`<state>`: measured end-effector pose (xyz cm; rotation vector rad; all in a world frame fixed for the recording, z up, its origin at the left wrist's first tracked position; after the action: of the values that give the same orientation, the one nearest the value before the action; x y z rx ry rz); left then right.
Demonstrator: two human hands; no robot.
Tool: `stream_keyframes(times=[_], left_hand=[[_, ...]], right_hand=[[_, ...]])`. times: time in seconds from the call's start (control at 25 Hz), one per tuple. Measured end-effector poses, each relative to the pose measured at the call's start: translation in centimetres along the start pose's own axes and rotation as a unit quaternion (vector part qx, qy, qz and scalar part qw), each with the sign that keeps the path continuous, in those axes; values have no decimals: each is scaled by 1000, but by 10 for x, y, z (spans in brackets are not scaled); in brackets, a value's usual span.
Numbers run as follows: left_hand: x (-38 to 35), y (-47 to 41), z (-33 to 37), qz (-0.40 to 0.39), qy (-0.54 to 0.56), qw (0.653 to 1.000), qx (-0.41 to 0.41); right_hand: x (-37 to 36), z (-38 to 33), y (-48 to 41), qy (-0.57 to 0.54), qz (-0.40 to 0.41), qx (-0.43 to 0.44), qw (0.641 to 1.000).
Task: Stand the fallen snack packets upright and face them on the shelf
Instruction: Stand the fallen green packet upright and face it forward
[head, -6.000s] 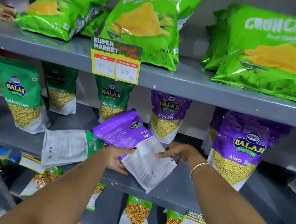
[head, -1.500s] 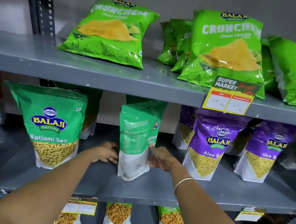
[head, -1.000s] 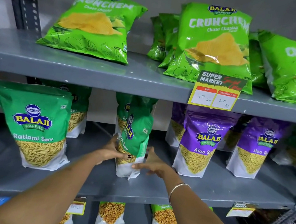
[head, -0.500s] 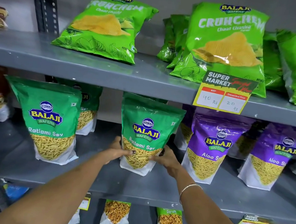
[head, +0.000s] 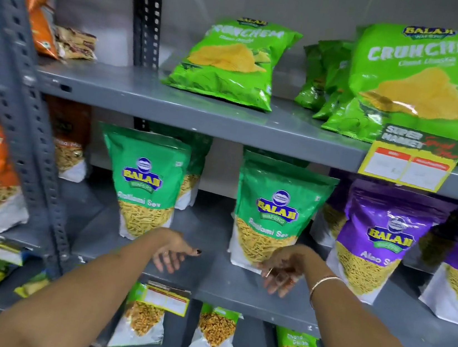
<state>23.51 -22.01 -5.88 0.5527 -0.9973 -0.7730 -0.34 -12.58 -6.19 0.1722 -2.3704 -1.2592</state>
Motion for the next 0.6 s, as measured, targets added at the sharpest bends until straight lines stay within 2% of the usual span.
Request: stream_keyframes(times=[0.08,0.16,0.28,0.36,0.48,0.6], left_hand=[[32,5,-59,-18,22,997,71],[67,6,-97,23,118,990,77],[134,-3,-120,182,201,961,-57],[155,-8,-123,238,211,939,-131],[153,-29,-117,177,237,934,-201],[150,-42,-128,189,230,934,-199]], right_hand=[[-40,-49,-2,28,-17,33,999],[-74,-98,-6,42,35,75,996],[-120,-170,-19,-77,142,171,972],[-143,-195,-25,-163,165,222,947],[-158,-209,-23,-249,192,256,914],[-156,-210,-19,-265,253,283,886]])
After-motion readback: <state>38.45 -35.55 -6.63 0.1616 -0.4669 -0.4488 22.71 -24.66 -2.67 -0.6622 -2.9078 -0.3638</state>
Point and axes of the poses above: each hand's wrist, its own y-axis away from the middle knuckle, its own x-axis out of the back of the hand, z = x × y, the point moved 10 cm from there along -y, towards the middle knuckle, and after that the axes turned 1 degree about -y, right-handed, at the moved point
